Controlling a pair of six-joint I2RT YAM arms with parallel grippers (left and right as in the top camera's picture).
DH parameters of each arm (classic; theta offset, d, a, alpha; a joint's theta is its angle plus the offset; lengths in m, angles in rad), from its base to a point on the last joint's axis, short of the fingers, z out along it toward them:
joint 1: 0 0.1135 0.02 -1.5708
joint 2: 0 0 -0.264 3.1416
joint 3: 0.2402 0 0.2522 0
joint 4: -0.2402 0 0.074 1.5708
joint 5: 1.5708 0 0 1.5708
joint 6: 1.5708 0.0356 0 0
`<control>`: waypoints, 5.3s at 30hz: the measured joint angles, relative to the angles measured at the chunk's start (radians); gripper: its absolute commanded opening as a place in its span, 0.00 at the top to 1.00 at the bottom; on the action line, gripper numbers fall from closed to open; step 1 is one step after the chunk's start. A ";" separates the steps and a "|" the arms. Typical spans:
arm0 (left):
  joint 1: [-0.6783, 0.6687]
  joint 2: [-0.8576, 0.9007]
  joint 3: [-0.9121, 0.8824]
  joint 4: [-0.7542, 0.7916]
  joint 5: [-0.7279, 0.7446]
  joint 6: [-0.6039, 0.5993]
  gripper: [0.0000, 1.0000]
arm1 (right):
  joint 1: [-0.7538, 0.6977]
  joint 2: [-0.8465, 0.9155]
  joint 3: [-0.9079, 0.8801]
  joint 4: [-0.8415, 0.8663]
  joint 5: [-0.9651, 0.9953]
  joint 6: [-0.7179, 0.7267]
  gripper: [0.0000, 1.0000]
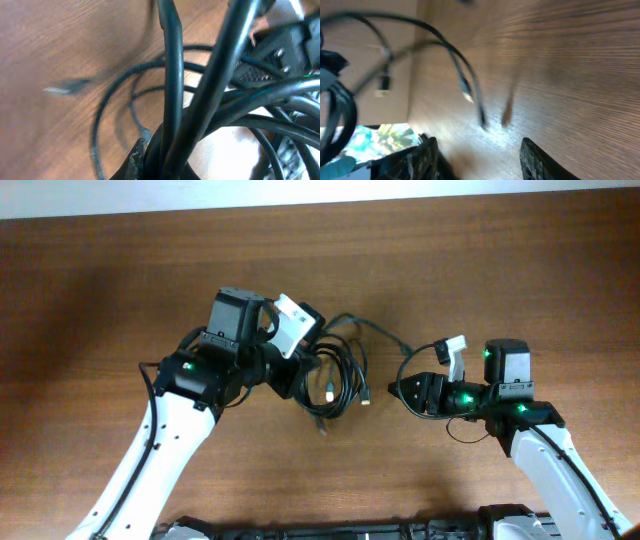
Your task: Untangle cables
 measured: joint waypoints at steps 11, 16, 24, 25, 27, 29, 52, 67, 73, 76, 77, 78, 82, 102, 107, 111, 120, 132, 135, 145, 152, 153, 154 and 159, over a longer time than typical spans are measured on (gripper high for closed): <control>0.000 0.085 0.000 -0.001 -0.235 0.159 1.00 | 0.000 0.000 0.000 0.113 -0.320 -0.132 0.47; -0.012 0.103 0.000 0.000 -0.225 0.161 1.00 | 0.034 0.000 0.000 0.114 -0.358 -0.157 0.46; -0.017 0.107 0.000 0.003 -0.394 -0.090 1.00 | 0.330 0.000 0.000 0.116 -0.195 -0.151 0.42; -0.017 0.108 0.000 0.004 -0.418 -0.134 1.00 | 0.359 0.000 0.000 0.117 -0.156 -0.135 0.42; -0.017 0.108 0.000 0.008 -0.463 -0.283 1.00 | 0.409 0.000 0.000 0.147 -0.035 -0.048 0.42; -0.017 0.108 0.000 0.010 -0.479 -0.374 1.00 | 0.436 0.000 -0.002 0.200 0.061 0.047 0.41; -0.008 0.108 0.000 0.016 -0.232 -0.085 1.00 | 0.367 0.042 -0.002 0.535 0.386 0.661 0.32; 0.080 0.108 0.000 0.037 -0.111 -0.074 1.00 | 0.336 0.043 -0.002 0.542 0.276 0.664 0.32; 0.080 0.108 0.000 0.036 -0.082 -0.074 1.00 | 0.337 0.047 -0.002 0.534 0.277 0.665 0.32; 0.080 0.108 0.000 0.031 -0.029 -0.074 1.00 | 0.337 0.047 -0.002 0.483 0.303 0.650 0.32; 0.080 0.108 0.000 0.029 -0.002 -0.074 1.00 | 0.337 0.048 -0.002 0.475 0.318 0.645 0.32; 0.080 0.108 0.000 0.023 0.030 -0.074 1.00 | 0.337 0.048 -0.002 0.475 0.336 0.639 0.32; 0.080 0.108 0.000 -0.029 0.089 -0.071 1.00 | 0.337 0.048 -0.002 0.552 0.385 0.629 0.31; 0.080 0.108 0.000 -0.022 0.231 0.119 1.00 | 0.337 0.048 -0.002 0.509 0.269 0.661 0.28; 0.079 0.108 0.000 0.056 0.172 0.115 1.00 | 0.341 0.049 -0.002 0.500 0.185 0.668 0.32; 0.079 0.108 0.000 0.178 0.140 0.005 1.00 | 0.383 0.049 -0.002 0.449 0.183 0.674 0.32; 0.079 0.114 -0.004 0.241 0.101 -0.264 1.00 | 0.441 0.048 -0.002 0.447 0.327 0.778 0.51; 0.053 0.114 -0.004 0.258 0.077 -0.550 1.00 | 0.443 0.048 -0.002 0.500 0.436 1.086 0.63; 0.016 0.114 -0.004 0.261 0.061 -0.578 1.00 | 0.443 0.048 -0.002 0.505 0.455 1.130 0.86; -0.014 0.114 -0.005 0.245 0.031 -0.640 1.00 | 0.443 0.048 -0.002 0.512 0.482 1.158 0.83; -0.006 0.114 -0.005 0.239 -0.003 -0.719 1.00 | 0.443 0.049 -0.002 0.492 0.484 1.084 0.84; 0.002 0.114 -0.005 0.234 -0.002 -0.744 1.00 | 0.443 0.049 -0.002 0.494 0.483 1.072 0.91; 0.013 0.114 -0.005 0.227 -0.003 -0.781 1.00 | 0.443 0.049 -0.002 0.496 0.482 1.048 0.96; 0.040 0.114 -0.010 0.217 -0.003 -0.897 0.65 | 0.443 0.048 0.004 0.505 0.476 1.022 0.96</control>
